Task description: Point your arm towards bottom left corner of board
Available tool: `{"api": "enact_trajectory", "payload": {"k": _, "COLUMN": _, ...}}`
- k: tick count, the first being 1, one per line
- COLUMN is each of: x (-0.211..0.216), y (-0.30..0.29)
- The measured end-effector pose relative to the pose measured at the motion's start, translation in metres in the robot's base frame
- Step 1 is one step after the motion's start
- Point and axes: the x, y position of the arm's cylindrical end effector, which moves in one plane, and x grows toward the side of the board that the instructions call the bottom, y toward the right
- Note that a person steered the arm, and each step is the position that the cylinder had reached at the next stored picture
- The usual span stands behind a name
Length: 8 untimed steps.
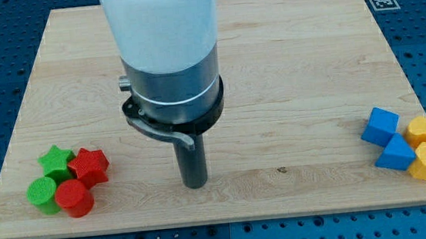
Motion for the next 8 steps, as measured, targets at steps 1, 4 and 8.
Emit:
{"api": "enact_trajectory", "payload": {"k": 1, "x": 0.031, "y": -0.014}}
{"api": "enact_trajectory", "payload": {"k": 4, "x": 0.039, "y": -0.06}}
{"api": "enact_trajectory", "payload": {"k": 8, "x": -0.079, "y": -0.066}}
